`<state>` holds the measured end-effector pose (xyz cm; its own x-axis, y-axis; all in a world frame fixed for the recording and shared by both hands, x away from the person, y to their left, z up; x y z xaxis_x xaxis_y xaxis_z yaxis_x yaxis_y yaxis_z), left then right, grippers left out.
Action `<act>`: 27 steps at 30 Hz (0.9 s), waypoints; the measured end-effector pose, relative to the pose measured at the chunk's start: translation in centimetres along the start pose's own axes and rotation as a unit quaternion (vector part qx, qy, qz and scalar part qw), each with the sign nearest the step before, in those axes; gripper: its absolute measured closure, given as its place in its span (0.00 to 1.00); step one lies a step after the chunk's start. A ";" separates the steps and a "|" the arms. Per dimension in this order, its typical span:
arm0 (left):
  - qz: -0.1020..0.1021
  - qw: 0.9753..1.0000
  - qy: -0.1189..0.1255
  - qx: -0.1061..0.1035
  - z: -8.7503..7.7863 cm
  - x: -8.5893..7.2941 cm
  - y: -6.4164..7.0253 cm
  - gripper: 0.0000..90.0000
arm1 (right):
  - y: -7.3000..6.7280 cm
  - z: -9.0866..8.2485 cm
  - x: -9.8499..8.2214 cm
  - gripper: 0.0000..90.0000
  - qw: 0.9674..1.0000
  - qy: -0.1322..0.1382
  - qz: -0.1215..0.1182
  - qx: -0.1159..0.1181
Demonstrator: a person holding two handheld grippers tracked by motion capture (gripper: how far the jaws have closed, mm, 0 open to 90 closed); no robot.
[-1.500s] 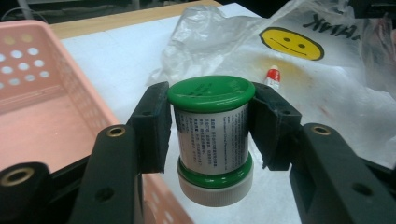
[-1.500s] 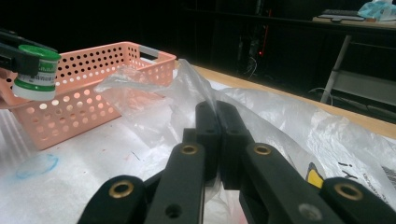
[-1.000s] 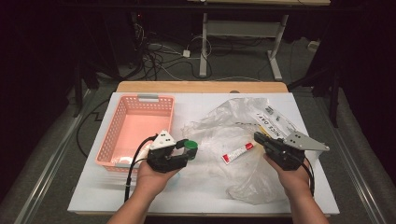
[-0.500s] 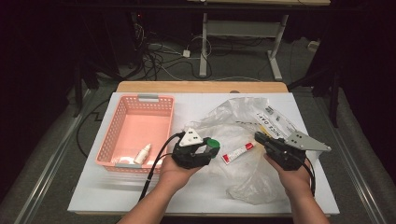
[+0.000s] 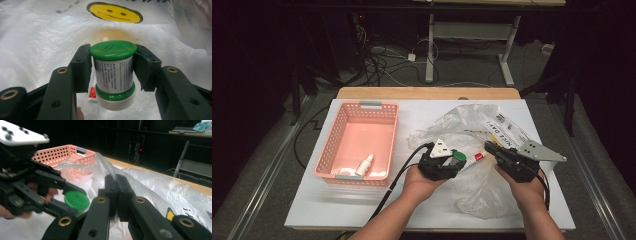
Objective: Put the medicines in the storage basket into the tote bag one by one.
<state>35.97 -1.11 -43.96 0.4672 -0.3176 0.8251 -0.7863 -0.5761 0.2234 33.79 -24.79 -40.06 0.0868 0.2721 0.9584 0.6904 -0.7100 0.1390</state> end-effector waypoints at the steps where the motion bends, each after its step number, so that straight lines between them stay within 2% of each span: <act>1: 0.001 1.000 -0.001 -0.002 0.4 0.0 0.1 0.56 | 0.0 0.0 0.0 0.99 1.000 0.000 0.000 0.000; 9: 0.009 1.000 -0.008 -0.013 3.2 0.0 0.7 0.56 | 0.1 -0.1 0.1 0.99 1.000 0.002 -0.001 -0.001; 12: 0.005 1.000 -0.010 -0.017 4.2 0.1 0.7 0.56 | 0.2 -0.1 0.1 0.99 1.000 0.002 0.001 -0.003; 14: 0.005 1.000 -0.010 -0.020 4.8 0.1 0.9 0.56 | 0.2 -0.2 0.0 0.99 1.000 0.004 0.001 -0.002; 18: 0.018 0.999 -0.011 -0.024 5.8 0.3 1.3 0.56 | 0.3 -0.3 0.0 0.99 1.000 0.004 0.003 -0.005; 23: 0.015 0.999 -0.003 -0.029 7.1 0.6 1.6 0.56 | 0.5 -0.4 0.0 0.99 1.000 0.005 0.006 -0.005; 27: 0.016 0.999 -0.006 -0.029 8.0 0.5 1.9 0.56 | 0.7 -0.4 -0.1 0.99 1.000 0.006 0.008 -0.006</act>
<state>37.93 -8.34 -47.29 0.4455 -0.3442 0.8265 -0.8232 -0.5204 0.2270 33.92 -25.58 -39.98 0.0892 0.2528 0.9634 0.6799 -0.7223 0.1266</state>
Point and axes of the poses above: each handheld gripper's, and its own axes: z roughly forward along the jaws, x roughly out of its top, y roughly to its right, the point moved 1 cm from there along z, roughly forward along the jaws, and after that the axes turned 8 degrees about -z, right-handed, at the moved point
